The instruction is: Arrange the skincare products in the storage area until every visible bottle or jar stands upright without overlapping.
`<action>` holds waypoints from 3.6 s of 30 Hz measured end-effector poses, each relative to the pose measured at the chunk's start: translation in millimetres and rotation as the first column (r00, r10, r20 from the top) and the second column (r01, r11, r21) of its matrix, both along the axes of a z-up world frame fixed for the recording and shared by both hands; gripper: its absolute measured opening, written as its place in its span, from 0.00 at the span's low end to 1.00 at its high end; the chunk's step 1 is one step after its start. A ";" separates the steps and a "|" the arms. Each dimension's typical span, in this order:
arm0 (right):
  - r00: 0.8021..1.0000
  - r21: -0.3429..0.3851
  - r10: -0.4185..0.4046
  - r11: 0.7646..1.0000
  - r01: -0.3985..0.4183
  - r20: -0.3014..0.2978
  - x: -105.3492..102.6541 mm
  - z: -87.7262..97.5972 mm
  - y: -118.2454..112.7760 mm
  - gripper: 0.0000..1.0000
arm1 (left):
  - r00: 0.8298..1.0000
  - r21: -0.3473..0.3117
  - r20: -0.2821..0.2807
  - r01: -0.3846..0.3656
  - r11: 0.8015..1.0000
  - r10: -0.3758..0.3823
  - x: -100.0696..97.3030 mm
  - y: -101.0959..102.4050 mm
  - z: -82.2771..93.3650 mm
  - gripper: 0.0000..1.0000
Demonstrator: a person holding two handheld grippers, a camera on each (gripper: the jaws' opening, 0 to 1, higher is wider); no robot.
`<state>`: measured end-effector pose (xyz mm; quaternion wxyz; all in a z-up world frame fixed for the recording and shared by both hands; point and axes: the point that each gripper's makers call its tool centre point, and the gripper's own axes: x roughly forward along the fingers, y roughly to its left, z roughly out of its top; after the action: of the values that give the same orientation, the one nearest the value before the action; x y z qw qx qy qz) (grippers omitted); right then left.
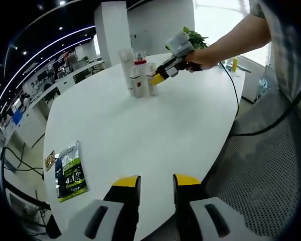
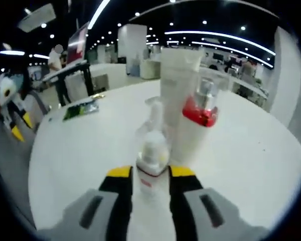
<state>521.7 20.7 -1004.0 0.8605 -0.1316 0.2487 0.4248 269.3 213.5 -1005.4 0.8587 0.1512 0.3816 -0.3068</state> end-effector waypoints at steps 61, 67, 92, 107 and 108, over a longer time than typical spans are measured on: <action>0.963 -0.039 -0.269 0.962 0.269 -0.020 10.7 -21.8 -19.8 0.18 | 1.000 0.033 -0.008 0.015 0.999 -0.015 -2.2 2.6 -4.2 0.25; 0.963 -0.036 -0.269 0.963 0.268 -0.023 13.7 -22.6 -17.8 0.18 | 1.000 0.034 -0.011 0.013 0.999 -0.012 -2.4 2.8 -4.6 0.25; 0.926 0.016 -0.370 0.928 0.372 -0.080 17.8 -16.3 -16.2 0.21 | 1.000 0.026 -0.009 0.010 1.000 -0.009 -2.2 2.3 -3.4 0.25; 0.923 0.157 -0.344 0.915 0.371 -0.174 -55.3 18.5 4.6 0.47 | 1.000 0.006 0.024 0.000 1.000 -0.001 0.2 1.1 3.2 0.25; 0.920 0.176 -0.348 0.909 0.379 -0.180 -64.0 24.5 7.3 0.49 | 1.000 0.005 0.026 -0.001 1.000 0.000 -0.1 1.1 3.8 0.25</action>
<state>457.7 28.0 -979.5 0.9132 0.0387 0.2850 0.2888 269.2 214.5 -1001.6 0.8633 0.1575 0.3711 -0.3035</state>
